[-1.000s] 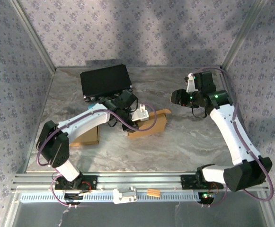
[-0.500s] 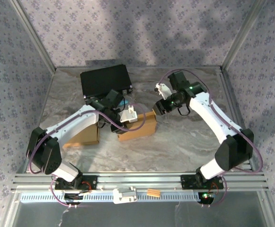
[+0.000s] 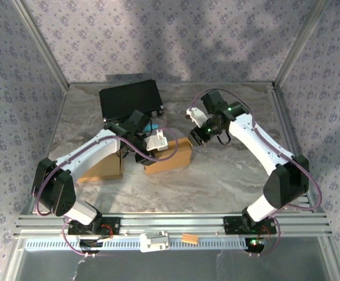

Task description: Fold the paper box

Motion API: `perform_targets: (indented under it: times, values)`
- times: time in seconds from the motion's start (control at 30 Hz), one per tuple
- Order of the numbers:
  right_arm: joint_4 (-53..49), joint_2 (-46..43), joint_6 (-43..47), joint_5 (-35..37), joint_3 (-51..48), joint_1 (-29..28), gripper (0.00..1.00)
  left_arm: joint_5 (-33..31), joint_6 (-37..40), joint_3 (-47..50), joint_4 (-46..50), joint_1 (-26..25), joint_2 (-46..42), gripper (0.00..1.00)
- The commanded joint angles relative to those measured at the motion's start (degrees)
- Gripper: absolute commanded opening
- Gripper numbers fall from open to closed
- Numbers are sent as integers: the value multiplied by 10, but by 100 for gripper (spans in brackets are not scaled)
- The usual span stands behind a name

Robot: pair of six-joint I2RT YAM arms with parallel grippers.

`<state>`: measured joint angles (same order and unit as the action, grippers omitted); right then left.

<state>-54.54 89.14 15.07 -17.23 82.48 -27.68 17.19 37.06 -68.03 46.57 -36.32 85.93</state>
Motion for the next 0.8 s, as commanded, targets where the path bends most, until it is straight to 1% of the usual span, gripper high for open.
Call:
perform_targets:
  times: [0.0,0.23,0.47,0.6,0.77]
  values:
    - [-5,-2,14,15,-5,-2,43,13,15,3,16,3,-6,42]
    - [0,12,10,23,15,-4,31,12,12,0,15,3,-5,42]
    - [-1,23,7,23,19,-12,31,11,10,0,12,3,-6,42]
    - [-2,24,5,27,22,-17,23,12,8,-1,10,3,-6,42]
    - [-6,24,-2,36,24,-22,9,10,4,-2,8,4,-5,42]
